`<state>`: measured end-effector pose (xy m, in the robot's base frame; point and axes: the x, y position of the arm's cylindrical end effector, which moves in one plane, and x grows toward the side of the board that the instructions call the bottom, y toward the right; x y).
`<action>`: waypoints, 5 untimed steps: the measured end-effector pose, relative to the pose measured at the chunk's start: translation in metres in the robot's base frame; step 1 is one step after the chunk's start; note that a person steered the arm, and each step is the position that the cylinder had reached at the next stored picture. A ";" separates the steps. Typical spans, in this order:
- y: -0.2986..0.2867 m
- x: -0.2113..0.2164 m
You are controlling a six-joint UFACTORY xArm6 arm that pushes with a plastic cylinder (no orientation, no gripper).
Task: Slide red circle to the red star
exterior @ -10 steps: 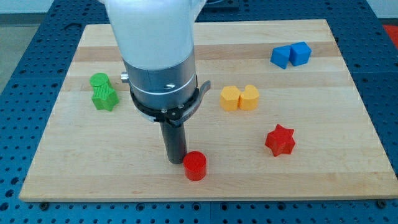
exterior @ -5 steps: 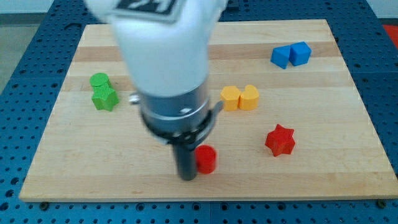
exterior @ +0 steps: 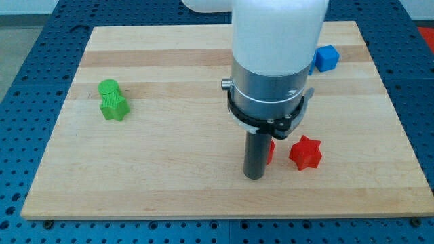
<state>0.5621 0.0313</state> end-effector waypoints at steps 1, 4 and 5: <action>-0.023 -0.001; -0.020 -0.030; 0.014 -0.030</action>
<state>0.5316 0.0449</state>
